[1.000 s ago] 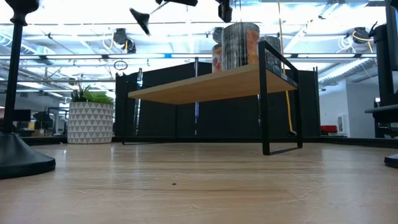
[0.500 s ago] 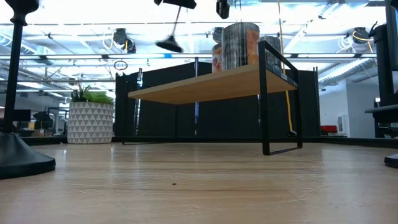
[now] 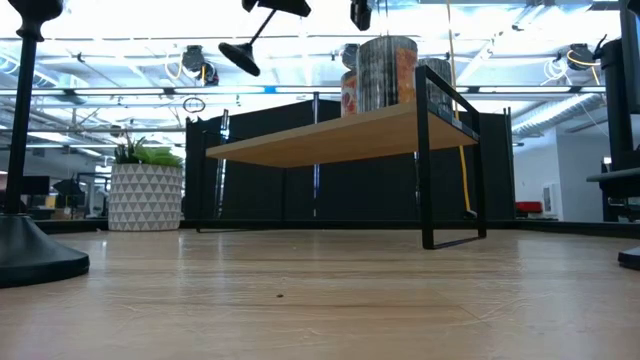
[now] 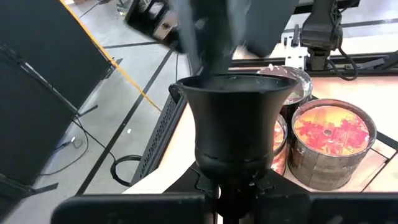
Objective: Pick & Place candle stick holders
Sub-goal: Put the top black candle holder on the shelf
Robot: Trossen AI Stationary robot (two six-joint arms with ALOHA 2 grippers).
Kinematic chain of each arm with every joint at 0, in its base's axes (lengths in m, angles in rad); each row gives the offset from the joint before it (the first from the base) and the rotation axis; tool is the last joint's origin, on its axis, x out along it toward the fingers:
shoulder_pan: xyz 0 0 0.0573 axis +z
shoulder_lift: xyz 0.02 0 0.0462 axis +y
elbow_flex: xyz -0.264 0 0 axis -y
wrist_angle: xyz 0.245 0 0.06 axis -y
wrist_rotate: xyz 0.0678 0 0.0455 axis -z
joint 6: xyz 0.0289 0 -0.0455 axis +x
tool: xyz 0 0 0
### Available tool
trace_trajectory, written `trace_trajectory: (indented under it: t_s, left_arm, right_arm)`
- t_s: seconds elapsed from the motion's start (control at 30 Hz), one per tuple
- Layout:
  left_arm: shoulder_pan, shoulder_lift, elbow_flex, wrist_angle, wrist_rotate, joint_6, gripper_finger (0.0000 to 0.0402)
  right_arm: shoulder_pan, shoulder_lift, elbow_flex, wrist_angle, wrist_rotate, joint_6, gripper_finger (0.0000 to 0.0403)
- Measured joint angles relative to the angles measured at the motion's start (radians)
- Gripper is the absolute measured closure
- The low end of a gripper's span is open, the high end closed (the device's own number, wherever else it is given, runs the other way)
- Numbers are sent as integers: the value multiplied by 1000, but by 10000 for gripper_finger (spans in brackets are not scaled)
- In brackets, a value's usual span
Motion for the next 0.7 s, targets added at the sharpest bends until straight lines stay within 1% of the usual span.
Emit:
trace_trajectory:
  t_s: [0.2,0.37,0.47,0.6,0.7]
  left_arm:
    - [8,-12,0,-38,0,-20,371]
    - [11,-12,0,-67,-28,-25,381]
    - [26,-13,0,-90,-28,-30,384]
    - [61,-13,0,-139,-26,-63,371]
    - [92,-13,0,-143,-25,-72,362]
  right_arm:
    - [-21,-31,0,-8,1,-6,312]
    - [-35,-65,1,-7,4,-22,312]
    - [-35,-83,1,-5,4,-27,312]
    - [-35,-104,1,-10,4,-34,312]
    - [-35,-115,1,-10,4,-50,312]
